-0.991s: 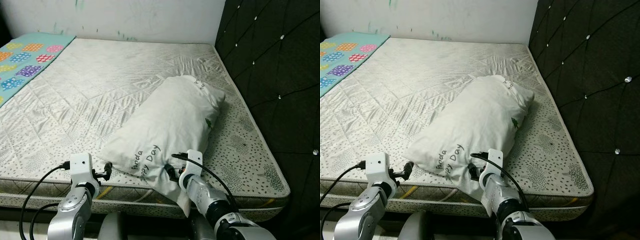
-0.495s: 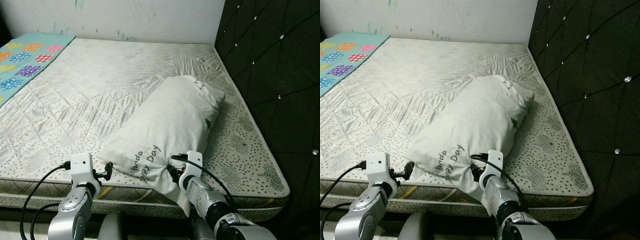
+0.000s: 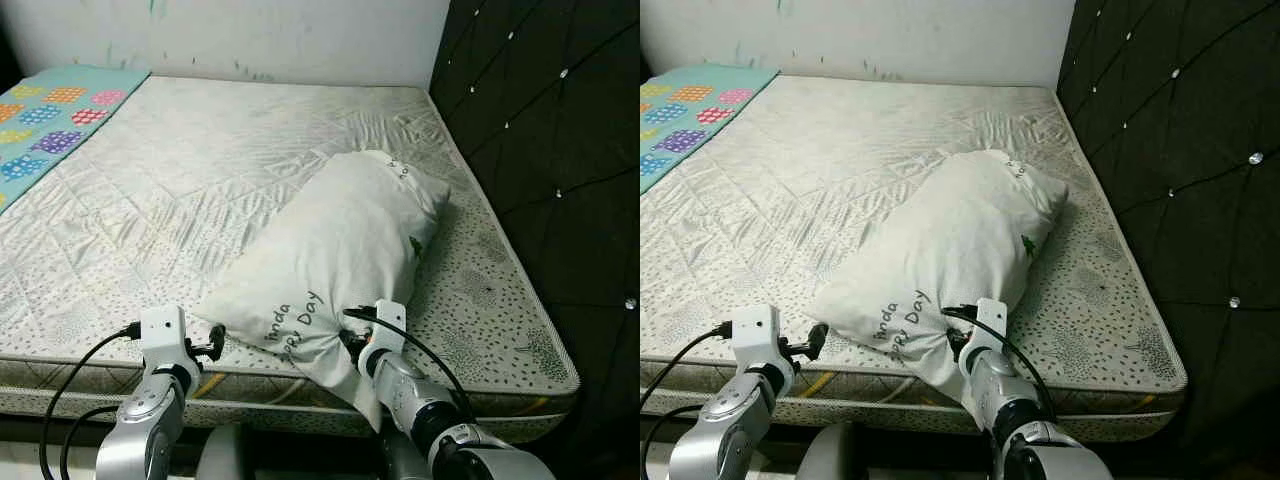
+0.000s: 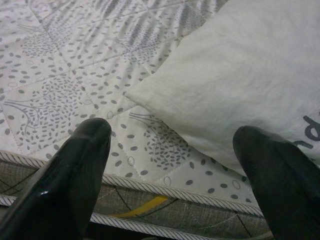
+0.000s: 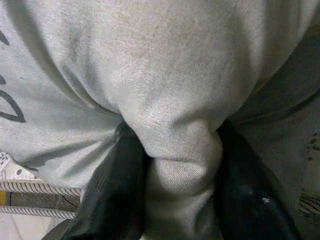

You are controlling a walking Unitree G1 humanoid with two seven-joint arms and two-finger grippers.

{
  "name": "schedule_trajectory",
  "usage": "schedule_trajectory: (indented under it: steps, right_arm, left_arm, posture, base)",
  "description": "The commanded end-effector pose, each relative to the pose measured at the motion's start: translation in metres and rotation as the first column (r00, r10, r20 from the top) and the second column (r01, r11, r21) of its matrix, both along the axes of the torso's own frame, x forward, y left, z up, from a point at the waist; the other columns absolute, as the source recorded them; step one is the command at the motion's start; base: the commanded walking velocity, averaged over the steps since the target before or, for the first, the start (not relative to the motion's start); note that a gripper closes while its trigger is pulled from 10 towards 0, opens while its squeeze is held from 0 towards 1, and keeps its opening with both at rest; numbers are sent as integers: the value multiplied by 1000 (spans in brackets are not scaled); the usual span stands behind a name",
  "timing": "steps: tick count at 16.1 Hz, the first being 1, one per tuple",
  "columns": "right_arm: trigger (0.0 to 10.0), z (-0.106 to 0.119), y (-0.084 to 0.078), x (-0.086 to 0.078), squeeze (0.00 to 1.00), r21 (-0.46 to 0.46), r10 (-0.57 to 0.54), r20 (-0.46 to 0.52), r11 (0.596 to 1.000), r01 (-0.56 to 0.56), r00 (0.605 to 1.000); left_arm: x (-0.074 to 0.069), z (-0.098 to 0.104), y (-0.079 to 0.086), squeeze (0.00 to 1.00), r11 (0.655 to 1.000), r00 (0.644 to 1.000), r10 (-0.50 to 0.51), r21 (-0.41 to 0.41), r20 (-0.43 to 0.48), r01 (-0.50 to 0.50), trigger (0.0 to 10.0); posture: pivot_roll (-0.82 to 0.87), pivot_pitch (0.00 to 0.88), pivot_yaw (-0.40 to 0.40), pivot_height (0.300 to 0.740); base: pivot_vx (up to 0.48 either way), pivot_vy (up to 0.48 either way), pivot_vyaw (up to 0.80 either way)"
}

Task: Clean up the room

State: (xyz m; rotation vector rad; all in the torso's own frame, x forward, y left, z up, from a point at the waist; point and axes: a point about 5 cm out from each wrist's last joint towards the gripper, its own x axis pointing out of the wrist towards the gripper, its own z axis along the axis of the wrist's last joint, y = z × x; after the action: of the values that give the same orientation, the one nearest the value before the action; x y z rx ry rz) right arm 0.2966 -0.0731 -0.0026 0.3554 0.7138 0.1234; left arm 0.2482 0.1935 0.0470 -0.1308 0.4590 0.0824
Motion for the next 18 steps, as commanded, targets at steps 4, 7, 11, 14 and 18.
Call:
schedule_trajectory:
  steps: [4,7,11,14,18]
  right_arm:
    - [0,7,11,5,0,28,81,8,996,-81,997]
    - [0,13,-9,14,0,3,84,40,996,-84,996]
    - [0,18,-31,20,0,-12,49,61,999,-49,997]
    - [0,25,-39,22,0,7,77,85,997,-78,993]
    - [0,42,-88,14,0,-54,225,126,974,-220,966]
  left_arm:
    - [2,3,3,0,1000,1000,7,23,-1,-7,10000]
    - [3,2,4,0,1000,1000,8,24,-4,-8,10000]
    - [6,2,2,0,1000,1000,1,22,-7,-1,10000]
    - [7,3,3,0,1000,1000,1,24,-6,0,10000]
    - [9,2,6,0,1000,1000,20,8,-13,-20,10000]
  posture:
    - [-20,0,-19,617]
    - [-29,0,-15,617]
    - [-43,0,-6,617]
    - [-44,0,-6,617]
    - [-64,0,-4,617]
  base:
    - [0,0,0]
    - [0,0,0]
    - [0,0,0]
    - [0,0,0]
    - [0,0,0]
